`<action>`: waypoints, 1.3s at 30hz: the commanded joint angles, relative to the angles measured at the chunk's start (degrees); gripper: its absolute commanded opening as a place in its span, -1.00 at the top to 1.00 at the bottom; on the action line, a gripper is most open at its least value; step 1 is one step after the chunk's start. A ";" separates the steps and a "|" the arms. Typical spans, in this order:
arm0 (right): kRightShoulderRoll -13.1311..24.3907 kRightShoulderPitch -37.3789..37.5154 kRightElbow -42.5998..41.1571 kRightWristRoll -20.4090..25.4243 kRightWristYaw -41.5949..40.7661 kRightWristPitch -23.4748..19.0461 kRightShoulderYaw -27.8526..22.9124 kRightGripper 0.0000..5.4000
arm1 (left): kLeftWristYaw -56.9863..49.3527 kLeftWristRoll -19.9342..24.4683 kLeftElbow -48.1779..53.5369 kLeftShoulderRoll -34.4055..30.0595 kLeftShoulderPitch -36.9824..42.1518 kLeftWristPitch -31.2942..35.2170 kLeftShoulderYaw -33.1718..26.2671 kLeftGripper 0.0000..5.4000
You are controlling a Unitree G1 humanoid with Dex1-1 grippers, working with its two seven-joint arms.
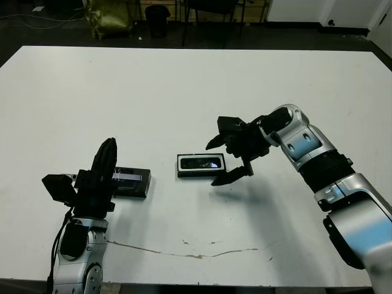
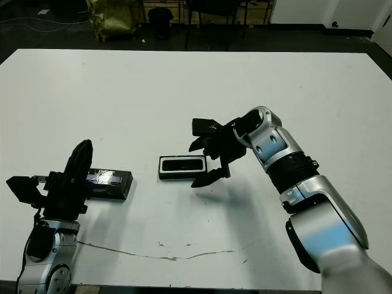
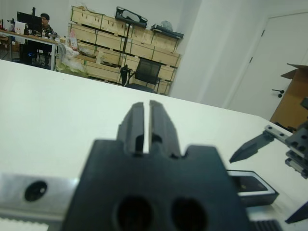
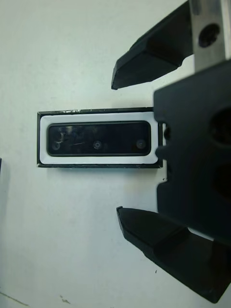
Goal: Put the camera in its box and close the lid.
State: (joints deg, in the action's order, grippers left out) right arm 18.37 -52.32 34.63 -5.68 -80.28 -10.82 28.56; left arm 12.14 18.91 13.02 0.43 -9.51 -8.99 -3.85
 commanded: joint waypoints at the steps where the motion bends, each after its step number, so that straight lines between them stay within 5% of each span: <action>1: 0.03 0.69 -0.07 0.00 0.41 -1.13 -0.52 -0.98 | -0.04 -0.33 -0.64 -0.23 -0.86 0.61 -0.08 1.00; 7: 1.33 0.71 -3.18 1.13 2.26 0.40 -3.35 -0.98 | -0.18 -0.39 -0.70 -0.15 -0.99 0.54 -0.25 1.00; 13: 2.48 1.79 -10.54 7.89 3.93 -9.77 -10.73 -0.98 | -0.06 -0.39 -1.26 -0.05 -1.07 -0.10 -0.53 1.00; 20: 1.80 11.41 -27.97 12.96 20.20 -12.10 -21.37 -0.95 | -0.09 -0.66 -1.75 0.22 -1.10 -0.71 -0.49 1.00; 24: -1.41 20.10 -39.53 13.90 34.12 -15.36 -25.63 -0.69 | -0.35 -0.85 -1.66 0.34 -1.22 -0.69 -0.36 1.00; 31: -0.85 34.15 -52.75 14.59 44.00 -13.18 -28.66 -0.10 | -0.34 -1.03 -1.64 0.05 -1.06 -0.46 -0.53 1.00; 39: -2.36 49.38 -55.15 18.48 46.69 -1.64 -32.73 0.59 | -0.41 -1.43 -0.55 -2.34 0.79 0.95 -2.27 1.00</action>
State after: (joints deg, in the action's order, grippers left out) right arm 16.46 -5.23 -21.34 12.12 -34.33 -14.08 -3.43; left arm 11.79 18.15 12.97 -0.52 -9.03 -8.58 -5.39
